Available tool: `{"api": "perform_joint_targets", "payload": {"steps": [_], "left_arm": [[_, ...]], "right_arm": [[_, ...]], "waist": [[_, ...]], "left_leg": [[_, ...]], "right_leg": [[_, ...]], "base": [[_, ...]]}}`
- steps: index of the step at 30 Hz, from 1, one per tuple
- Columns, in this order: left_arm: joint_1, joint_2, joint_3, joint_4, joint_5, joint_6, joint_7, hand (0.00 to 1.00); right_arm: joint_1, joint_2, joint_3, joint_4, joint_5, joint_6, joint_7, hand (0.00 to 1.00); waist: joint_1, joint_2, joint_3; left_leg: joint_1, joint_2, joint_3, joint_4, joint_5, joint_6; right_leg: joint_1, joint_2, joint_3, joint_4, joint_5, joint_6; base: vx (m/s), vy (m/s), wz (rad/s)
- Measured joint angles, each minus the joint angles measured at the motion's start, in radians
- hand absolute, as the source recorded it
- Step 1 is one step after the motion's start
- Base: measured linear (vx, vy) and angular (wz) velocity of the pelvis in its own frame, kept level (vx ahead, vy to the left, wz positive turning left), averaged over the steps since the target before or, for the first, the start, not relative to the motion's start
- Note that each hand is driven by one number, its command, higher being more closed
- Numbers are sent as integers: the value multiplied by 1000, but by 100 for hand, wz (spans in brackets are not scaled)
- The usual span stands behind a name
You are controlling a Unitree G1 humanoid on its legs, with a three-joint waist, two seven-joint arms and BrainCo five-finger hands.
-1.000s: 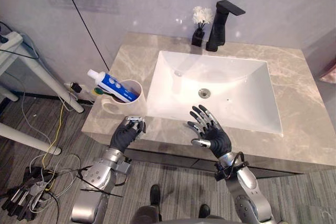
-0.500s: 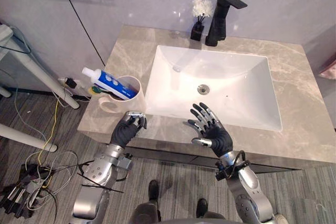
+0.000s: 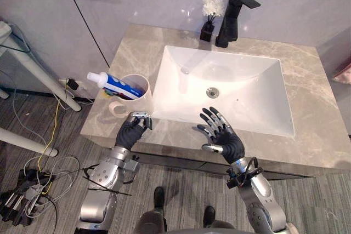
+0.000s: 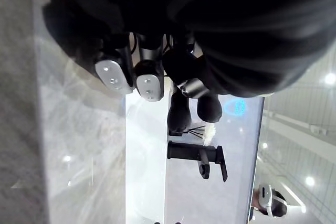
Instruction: Organize washtable
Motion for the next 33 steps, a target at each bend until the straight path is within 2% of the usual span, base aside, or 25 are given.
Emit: {"api": "perform_joint_targets", "payload": {"steps": [9,28,33], "left_arm": [[-50,0,30,39,25,-6,21,100],[-99,0,73,96,44,-29,40,100],[-120,3,116,117,48,-26,45,100]], "right_arm": [[0,0,-1,0,0,0,11,0],[3,0,-2,-6,0,3,17,0],[5,0,-2,-7,0,3,19,0]], "waist": [[0,-9,4],[0,-8,4],[-1,-9,4]], "left_leg": [[0,3,5,0,-1,1],[-10,12,14,0,-3,4],[-10,12,16,0,-1,1]], "right_leg": [[-3,3,-6,0,10,-2],[-21,10,-14,2,18,-6],[-22,10,-12,1,18,-6]], "base": [[0,0,-2],[0,0,-2],[0,0,0]]}}
